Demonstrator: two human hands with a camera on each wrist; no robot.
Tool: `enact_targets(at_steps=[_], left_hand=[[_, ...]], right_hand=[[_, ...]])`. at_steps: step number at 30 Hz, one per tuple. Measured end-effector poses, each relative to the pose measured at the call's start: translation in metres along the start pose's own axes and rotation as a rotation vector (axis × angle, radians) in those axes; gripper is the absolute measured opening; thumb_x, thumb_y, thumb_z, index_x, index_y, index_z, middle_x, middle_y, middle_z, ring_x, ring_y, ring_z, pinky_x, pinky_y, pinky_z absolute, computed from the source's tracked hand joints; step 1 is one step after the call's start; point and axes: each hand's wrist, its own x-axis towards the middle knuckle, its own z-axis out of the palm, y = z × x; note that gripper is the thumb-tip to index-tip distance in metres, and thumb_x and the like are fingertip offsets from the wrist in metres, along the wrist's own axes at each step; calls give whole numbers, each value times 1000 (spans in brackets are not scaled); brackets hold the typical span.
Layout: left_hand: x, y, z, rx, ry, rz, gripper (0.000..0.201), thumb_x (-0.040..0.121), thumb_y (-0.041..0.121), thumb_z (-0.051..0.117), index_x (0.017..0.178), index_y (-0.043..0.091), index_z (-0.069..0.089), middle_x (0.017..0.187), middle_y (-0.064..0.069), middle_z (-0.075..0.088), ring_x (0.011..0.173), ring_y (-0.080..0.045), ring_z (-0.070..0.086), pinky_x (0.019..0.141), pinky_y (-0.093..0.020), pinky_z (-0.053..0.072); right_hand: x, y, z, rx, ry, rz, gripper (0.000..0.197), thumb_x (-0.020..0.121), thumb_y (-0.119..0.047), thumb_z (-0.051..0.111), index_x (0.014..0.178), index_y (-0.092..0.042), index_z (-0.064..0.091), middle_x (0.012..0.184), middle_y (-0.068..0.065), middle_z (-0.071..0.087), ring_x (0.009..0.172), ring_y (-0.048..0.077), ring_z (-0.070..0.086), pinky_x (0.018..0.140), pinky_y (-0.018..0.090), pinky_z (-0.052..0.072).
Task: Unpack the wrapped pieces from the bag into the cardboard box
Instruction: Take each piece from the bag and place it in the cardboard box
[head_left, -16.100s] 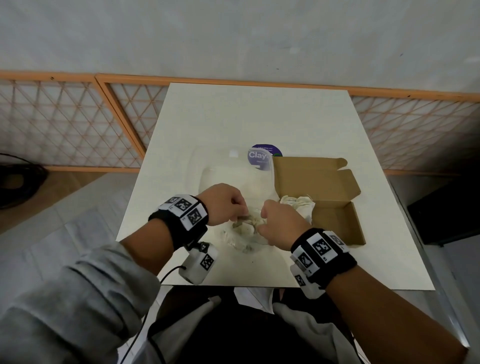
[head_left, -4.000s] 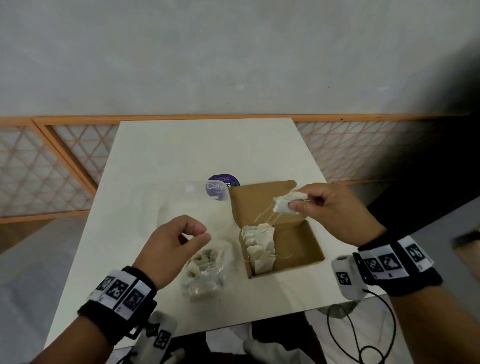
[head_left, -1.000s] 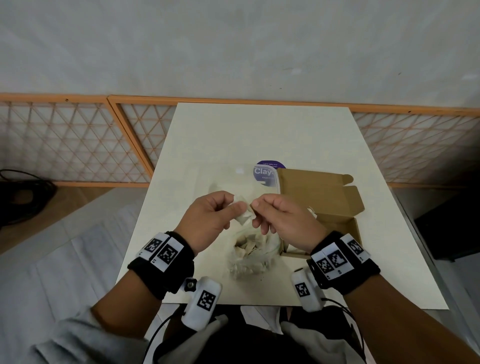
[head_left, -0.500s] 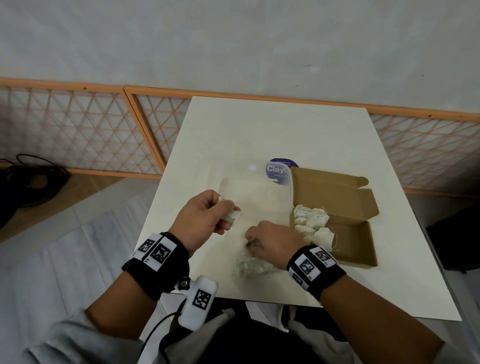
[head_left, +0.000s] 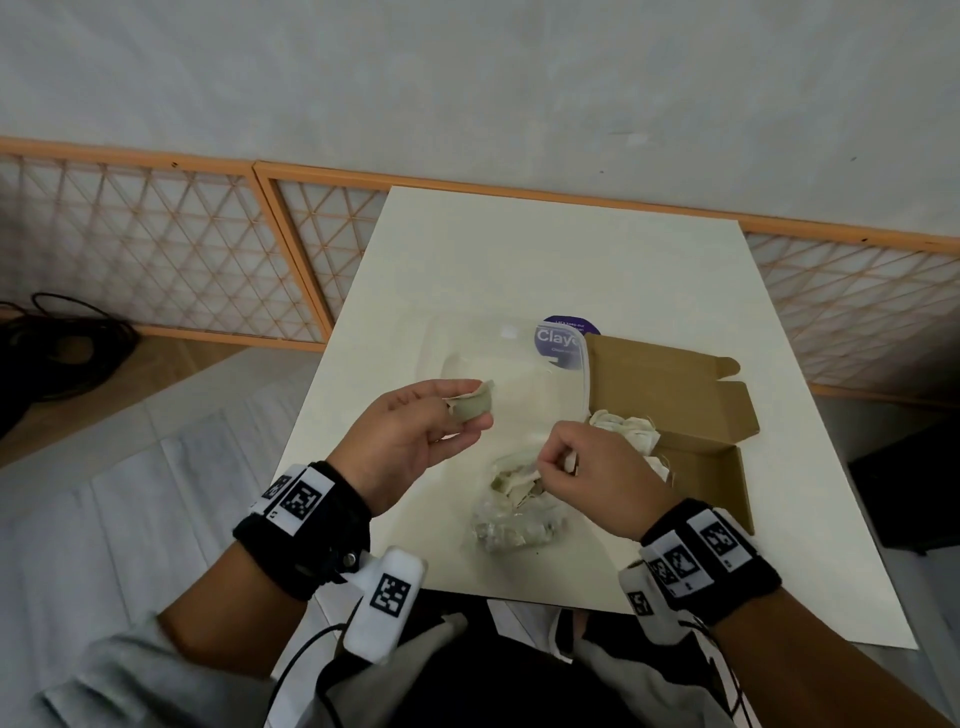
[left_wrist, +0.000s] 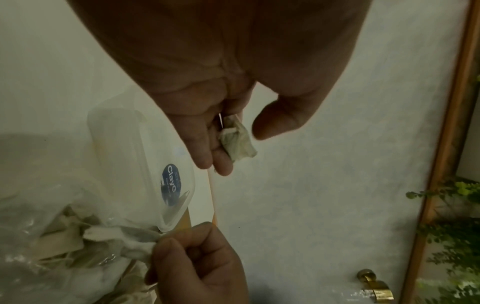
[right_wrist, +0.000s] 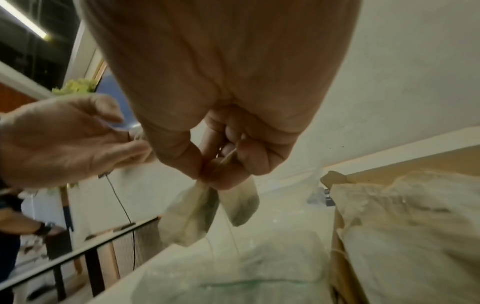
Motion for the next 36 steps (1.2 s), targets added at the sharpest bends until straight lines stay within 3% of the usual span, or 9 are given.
enact_targets(at_steps=[3, 10, 14, 18, 21, 26, 30, 33, 36], left_hand=[[2, -1, 1, 85, 9, 43, 32, 88, -6, 69, 119, 0, 71, 111, -22, 74, 106, -29, 75, 99, -35, 59], [-1, 4, 8, 239, 49, 80, 17, 100, 18, 64, 93, 10, 77, 96, -17, 76, 80, -28, 76, 76, -35, 64], [-2, 8, 8, 489, 92, 186, 18, 100, 20, 64, 96, 6, 75, 81, -11, 70, 49, -11, 48, 48, -18, 37], [-9, 11, 7, 647, 75, 268, 17, 99, 14, 65, 93, 2, 75, 78, 0, 73, 51, 3, 57, 54, -5, 40], [-13, 9, 4, 757, -32, 272, 14, 88, 33, 75, 85, 20, 80, 96, 3, 75, 84, -9, 71, 77, -20, 53], [-21, 3, 19, 850, -240, 277, 11, 90, 15, 77, 83, 21, 83, 127, 9, 64, 101, 15, 59, 82, -15, 41], [-20, 0, 31, 904, -326, 300, 13, 91, 22, 75, 84, 32, 79, 153, 26, 45, 142, 12, 35, 114, -27, 27], [-19, 2, 43, 704, -373, 289, 9, 88, 20, 70, 84, 14, 76, 149, 17, 55, 141, 7, 43, 115, -32, 31], [-17, 4, 52, 530, -396, 266, 14, 90, 13, 65, 91, 0, 72, 127, -2, 71, 114, -18, 68, 94, -30, 51]], right_hand=[[-5, -3, -4, 92, -1, 1, 10, 90, -13, 71, 83, -19, 68, 81, -7, 70, 71, 1, 61, 64, 12, 44], [2, 4, 1, 210, 31, 50, 11, 92, -14, 72, 82, -18, 69, 81, -4, 73, 67, 2, 64, 63, 18, 51], [2, 0, -5, 416, 14, 138, 13, 97, -7, 64, 99, -18, 70, 80, -3, 71, 71, 12, 66, 61, 24, 51], [-3, -5, -25, 692, 14, 206, 25, 97, -6, 53, 113, -17, 68, 83, 6, 68, 70, 16, 60, 60, 31, 46], [-6, -9, -39, 893, 15, 197, 33, 86, -9, 50, 113, -11, 68, 83, 10, 63, 67, 18, 54, 57, 31, 41], [-11, -29, -61, 1095, -30, 103, 39, 77, -4, 45, 109, -7, 66, 80, 9, 57, 63, 16, 50, 54, 27, 37], [-13, -46, -71, 1145, -52, 35, 38, 73, -1, 42, 102, -8, 67, 74, 3, 52, 61, 10, 44, 54, 23, 36], [-14, -56, -76, 1086, -53, 8, 35, 72, -1, 43, 95, -13, 66, 69, -4, 48, 60, 7, 40, 53, 22, 31], [-16, -64, -77, 1031, -94, -59, 36, 75, 0, 44, 95, -18, 68, 70, -4, 46, 60, 10, 35, 54, 26, 26]])
